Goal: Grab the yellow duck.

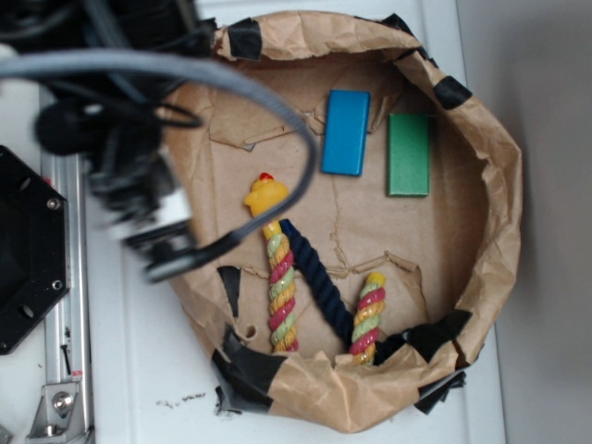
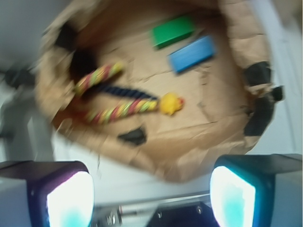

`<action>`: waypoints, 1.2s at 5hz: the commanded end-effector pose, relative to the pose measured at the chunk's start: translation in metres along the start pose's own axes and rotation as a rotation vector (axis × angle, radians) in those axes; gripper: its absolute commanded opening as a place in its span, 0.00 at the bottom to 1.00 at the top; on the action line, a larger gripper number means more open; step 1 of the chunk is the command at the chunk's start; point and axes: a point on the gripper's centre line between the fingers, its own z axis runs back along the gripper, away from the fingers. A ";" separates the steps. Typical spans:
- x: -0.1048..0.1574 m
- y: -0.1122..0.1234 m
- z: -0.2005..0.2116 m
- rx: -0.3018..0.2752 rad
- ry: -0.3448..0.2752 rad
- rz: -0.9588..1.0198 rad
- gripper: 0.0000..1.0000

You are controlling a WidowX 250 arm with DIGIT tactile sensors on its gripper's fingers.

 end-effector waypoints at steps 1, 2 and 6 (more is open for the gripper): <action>0.043 0.004 -0.049 0.105 -0.067 0.320 1.00; 0.043 0.004 -0.049 0.105 -0.067 0.320 1.00; 0.040 0.018 -0.117 0.186 -0.176 0.502 1.00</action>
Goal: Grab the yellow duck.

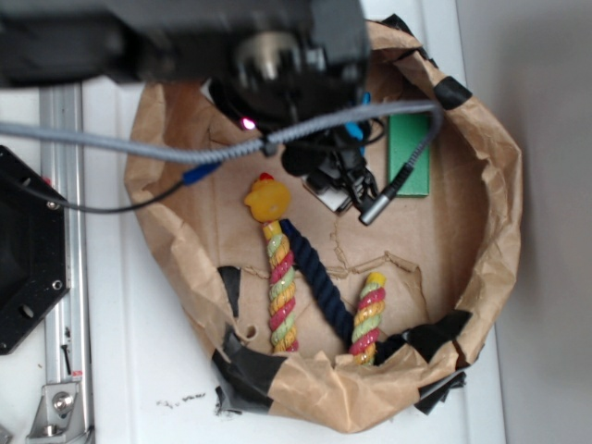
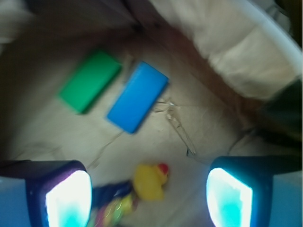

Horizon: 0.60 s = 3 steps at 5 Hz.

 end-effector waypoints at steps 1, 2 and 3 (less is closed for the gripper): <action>-0.015 0.021 -0.038 0.000 -0.056 0.036 1.00; -0.010 0.029 -0.051 -0.047 -0.031 0.022 1.00; -0.004 0.021 -0.076 -0.106 0.022 -0.063 1.00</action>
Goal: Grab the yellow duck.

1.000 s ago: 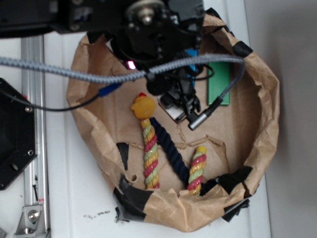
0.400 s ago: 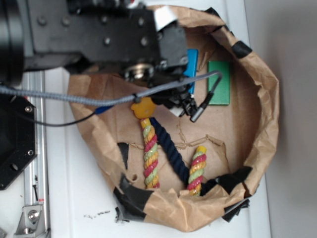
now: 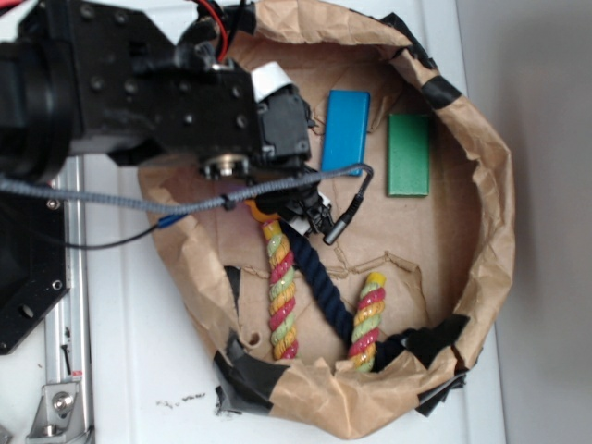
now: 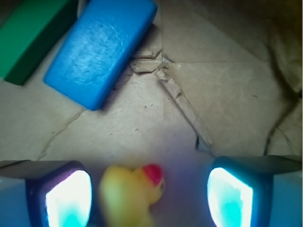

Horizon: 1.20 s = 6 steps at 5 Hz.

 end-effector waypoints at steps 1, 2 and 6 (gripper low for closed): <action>0.018 -0.010 -0.013 -0.053 0.000 -0.138 0.00; 0.021 -0.020 -0.006 -0.003 -0.044 -0.147 0.00; 0.037 -0.061 0.106 -0.078 -0.156 -0.200 0.00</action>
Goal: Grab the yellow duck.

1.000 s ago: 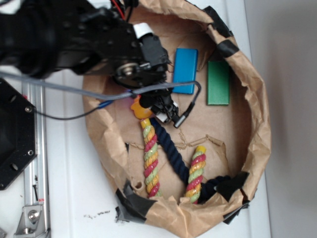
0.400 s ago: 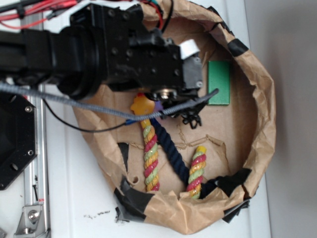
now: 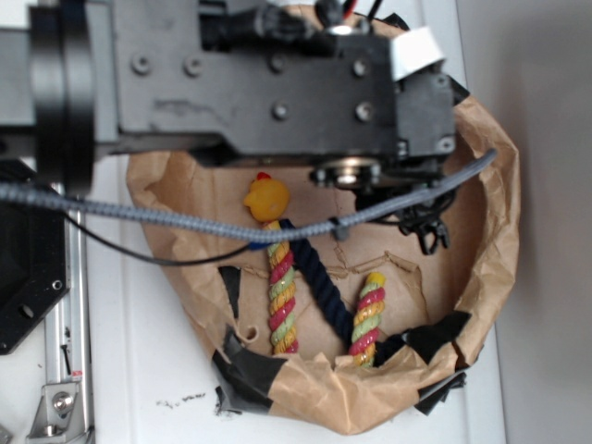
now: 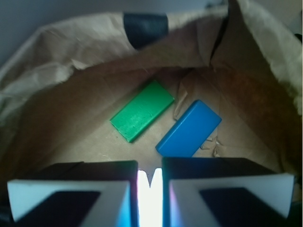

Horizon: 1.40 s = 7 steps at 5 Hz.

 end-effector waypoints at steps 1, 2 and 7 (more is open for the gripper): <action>-0.004 0.019 0.011 -0.015 -0.044 0.007 0.00; -0.021 0.031 -0.013 0.014 0.003 0.009 1.00; -0.070 0.045 -0.046 0.082 0.133 -0.032 1.00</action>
